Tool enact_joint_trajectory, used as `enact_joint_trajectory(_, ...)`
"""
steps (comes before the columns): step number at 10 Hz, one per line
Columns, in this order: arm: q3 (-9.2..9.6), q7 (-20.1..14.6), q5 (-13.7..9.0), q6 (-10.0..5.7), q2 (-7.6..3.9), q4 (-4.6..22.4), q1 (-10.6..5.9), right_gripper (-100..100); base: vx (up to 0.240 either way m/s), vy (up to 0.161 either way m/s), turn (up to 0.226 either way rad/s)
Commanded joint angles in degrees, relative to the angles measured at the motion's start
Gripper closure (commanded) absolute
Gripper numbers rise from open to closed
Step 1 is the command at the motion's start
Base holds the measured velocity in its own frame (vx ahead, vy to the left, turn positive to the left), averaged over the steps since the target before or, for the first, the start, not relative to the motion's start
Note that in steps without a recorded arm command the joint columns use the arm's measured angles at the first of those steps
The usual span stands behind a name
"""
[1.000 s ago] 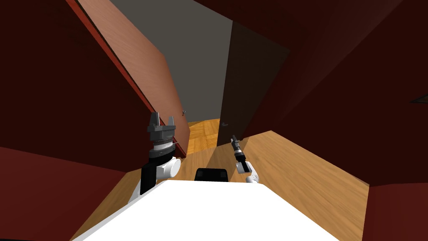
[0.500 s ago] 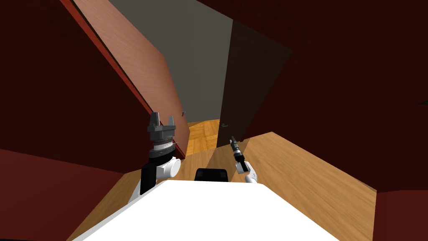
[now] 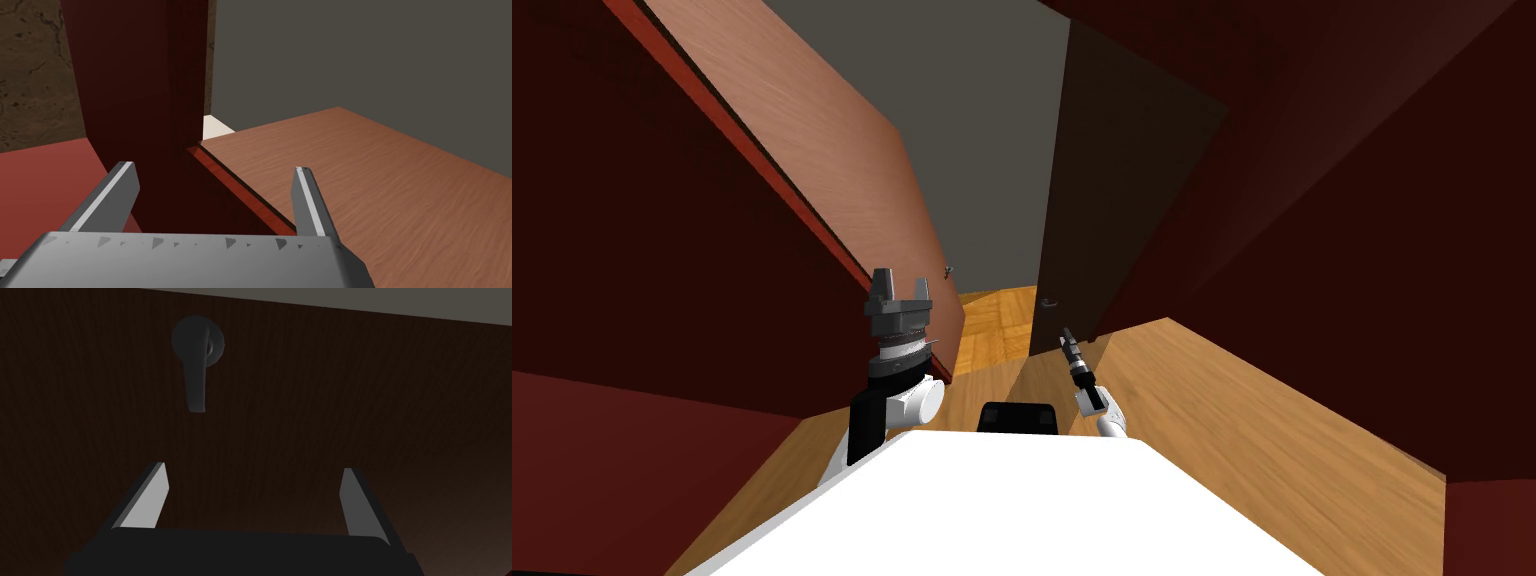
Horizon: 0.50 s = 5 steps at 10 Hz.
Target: Push the door open
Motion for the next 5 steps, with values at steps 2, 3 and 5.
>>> enact_joint_trajectory(2, -0.08, -1.2, 0.7, -1.24, -0.09, 4.1, -1.61, -100, 0.101, -0.044, 0.019)
enact_joint_trajectory(3, -0.10, -1.6, 1.0, -1.61, -0.15, 5.4, -2.16, -100, 0.092, -0.050, 0.023)
enact_joint_trajectory(5, -0.14, -2.4, 1.5, -2.35, -0.26, 8.1, -3.25, -100, 0.088, -0.041, 0.022)
